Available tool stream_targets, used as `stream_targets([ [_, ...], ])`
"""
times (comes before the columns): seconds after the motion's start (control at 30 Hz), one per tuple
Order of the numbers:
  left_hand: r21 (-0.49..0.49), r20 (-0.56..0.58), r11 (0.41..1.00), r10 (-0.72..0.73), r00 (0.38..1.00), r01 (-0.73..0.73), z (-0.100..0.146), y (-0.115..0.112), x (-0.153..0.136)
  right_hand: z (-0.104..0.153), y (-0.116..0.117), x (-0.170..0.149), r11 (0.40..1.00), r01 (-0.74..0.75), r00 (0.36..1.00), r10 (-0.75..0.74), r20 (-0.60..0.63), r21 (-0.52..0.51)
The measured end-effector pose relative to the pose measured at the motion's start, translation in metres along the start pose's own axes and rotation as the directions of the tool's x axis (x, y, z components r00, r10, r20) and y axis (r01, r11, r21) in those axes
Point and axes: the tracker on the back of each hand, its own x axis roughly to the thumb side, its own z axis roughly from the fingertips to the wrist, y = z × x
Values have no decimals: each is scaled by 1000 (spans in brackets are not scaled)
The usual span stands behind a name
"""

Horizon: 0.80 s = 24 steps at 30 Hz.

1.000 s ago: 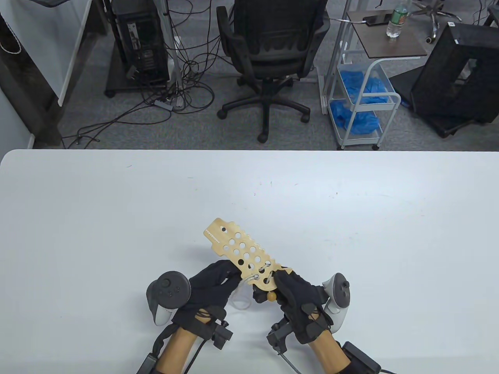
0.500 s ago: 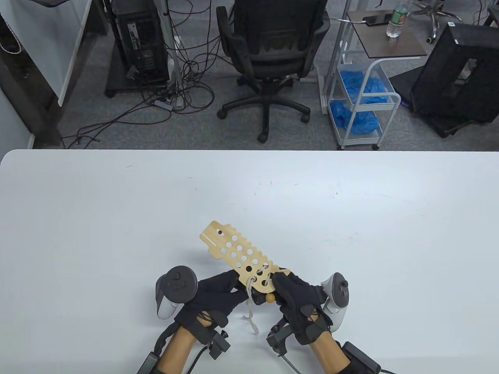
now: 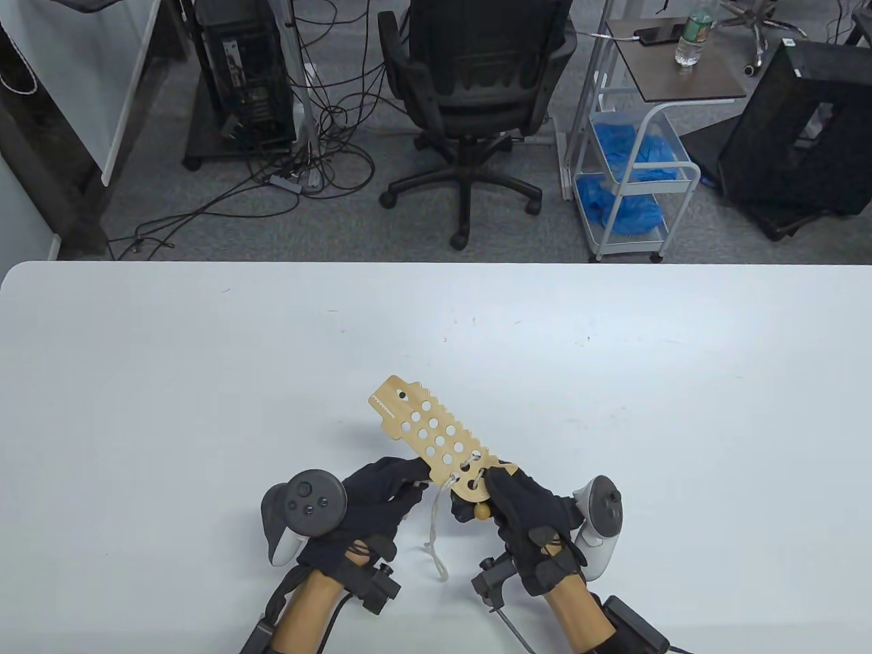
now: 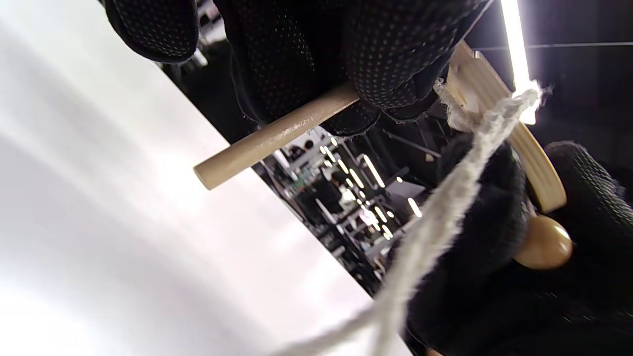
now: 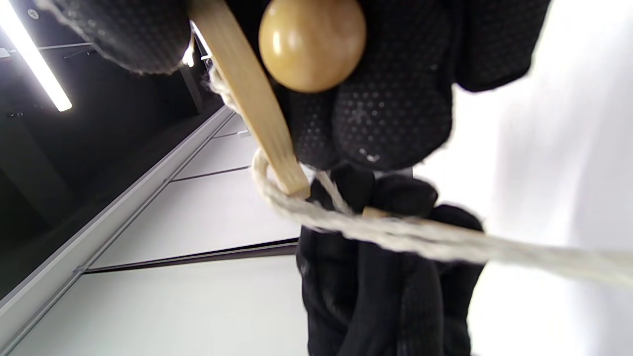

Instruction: Remove rope from all holes on crocodile lacing toy

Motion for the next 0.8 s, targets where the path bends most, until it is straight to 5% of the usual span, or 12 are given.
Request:
stream_targets([
  [0.2,85,-51,980,-178,983,182,2,12,-3,-1,-12,1,992,-92,995,90,-33,-86],
  [0.3,90,-71,980,-172,983,178,1,14,-7,2,-19,-1,974,-132,989,117,-88,-183],
  [0.8,139,-148,974,-160,976,181,2,30,-25,-4,-48,0,959,-61,993,30,-116,-278],
])
